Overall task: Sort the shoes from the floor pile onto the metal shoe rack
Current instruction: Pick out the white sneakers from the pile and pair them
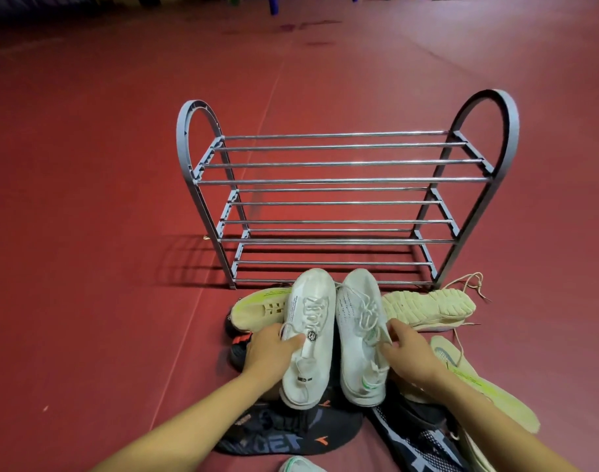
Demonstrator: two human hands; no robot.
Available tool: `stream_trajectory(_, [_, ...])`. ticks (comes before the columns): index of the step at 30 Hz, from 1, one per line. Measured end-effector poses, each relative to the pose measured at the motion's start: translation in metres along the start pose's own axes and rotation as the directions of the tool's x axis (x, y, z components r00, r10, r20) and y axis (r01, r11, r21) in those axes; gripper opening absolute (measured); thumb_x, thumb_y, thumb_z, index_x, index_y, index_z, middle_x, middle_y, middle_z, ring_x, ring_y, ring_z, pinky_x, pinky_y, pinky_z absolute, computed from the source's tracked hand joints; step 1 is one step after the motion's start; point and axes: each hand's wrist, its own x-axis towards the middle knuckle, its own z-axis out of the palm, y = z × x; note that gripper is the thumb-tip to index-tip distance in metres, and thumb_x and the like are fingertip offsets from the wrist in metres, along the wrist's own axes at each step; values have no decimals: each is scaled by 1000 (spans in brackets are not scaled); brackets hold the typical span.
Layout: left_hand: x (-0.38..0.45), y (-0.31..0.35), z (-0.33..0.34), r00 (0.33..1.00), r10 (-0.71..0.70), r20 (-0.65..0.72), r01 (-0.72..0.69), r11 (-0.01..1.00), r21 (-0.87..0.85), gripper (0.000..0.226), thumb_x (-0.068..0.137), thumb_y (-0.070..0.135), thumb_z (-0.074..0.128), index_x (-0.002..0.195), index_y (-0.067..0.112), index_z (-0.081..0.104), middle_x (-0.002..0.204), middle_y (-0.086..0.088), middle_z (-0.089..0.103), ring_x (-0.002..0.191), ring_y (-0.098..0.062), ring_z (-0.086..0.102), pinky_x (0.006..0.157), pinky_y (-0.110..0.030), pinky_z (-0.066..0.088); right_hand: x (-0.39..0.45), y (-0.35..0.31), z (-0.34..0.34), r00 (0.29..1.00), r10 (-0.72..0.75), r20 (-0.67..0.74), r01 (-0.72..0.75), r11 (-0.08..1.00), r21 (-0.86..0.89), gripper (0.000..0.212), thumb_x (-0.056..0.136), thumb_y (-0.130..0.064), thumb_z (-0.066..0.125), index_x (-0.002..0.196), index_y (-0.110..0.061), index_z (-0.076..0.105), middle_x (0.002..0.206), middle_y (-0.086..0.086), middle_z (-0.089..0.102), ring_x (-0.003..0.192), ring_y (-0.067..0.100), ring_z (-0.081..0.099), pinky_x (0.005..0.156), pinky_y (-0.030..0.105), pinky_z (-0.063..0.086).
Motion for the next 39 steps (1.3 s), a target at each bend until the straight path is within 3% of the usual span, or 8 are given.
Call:
stream_trajectory(6, [-5,7,-5,999,34,-35,-38,992,-119,17,79,33,75,92,23,76,86,11,77,82,-10,71,81,-40,58,-1,3,4,1000,-14,16,11,988,153,2,87,-14,60,89,-13,59,88,9,70,79,22,62,74,40,51])
stream_trajectory(11, [-9,-1,4,1000,3,21,-3,1000,0,33,78,50,62,98,24,71,95,10,74,90,-13,68,84,-40,56,-6,5,11,998,0,68,-25,930,366,8,91,-14,64,98,-14,66,96,5,75,90,26,71,81,42,56])
stream_trajectory(15, [-4,-14,8,998,-50,39,41,978,207,27,95,38,48,103,18,64,105,-1,69,97,-23,63,85,-37,51,-3,4,13,988,38,150,-104,884,456,19,89,-21,73,100,-8,66,98,6,77,93,25,72,90,42,53])
stream_trajectory(20, [0,-15,8,993,-101,65,77,953,292,30,91,42,50,107,18,61,106,1,66,101,-24,62,81,-34,48,3,0,9,962,95,256,-217,834,508,29,82,-31,76,95,-10,60,88,4,70,82,19,64,78,39,50])
stream_trajectory(25, [7,-14,6,988,-86,132,34,935,352,28,87,36,48,101,18,64,104,-1,68,98,-24,64,77,-32,50,1,-9,7,992,124,3,-115,909,401,18,83,-18,73,92,-7,62,84,4,65,75,18,58,70,31,46])
stream_trajectory(29, [-4,0,1,997,69,-21,-64,980,187,19,85,32,48,85,18,61,81,1,67,75,-18,64,70,-38,55,-7,-28,6,972,60,-228,34,922,386,18,82,-16,75,88,-10,60,80,4,66,72,21,61,63,33,53])
stream_trajectory(34, [-25,38,10,970,218,-106,-220,976,-3,6,89,24,57,85,22,60,77,8,66,71,-12,62,63,-32,49,-14,-54,6,999,-5,34,-7,937,349,48,78,-49,80,111,-25,55,104,-8,67,93,13,69,76,31,55])
stream_trajectory(39, [-32,50,23,953,287,-98,-298,944,-141,10,93,34,58,103,35,59,92,13,71,82,-6,65,73,-30,53,-13,-49,-11,1000,-5,-14,11,868,497,47,75,-17,86,111,-23,55,108,6,67,87,27,73,73,42,63])
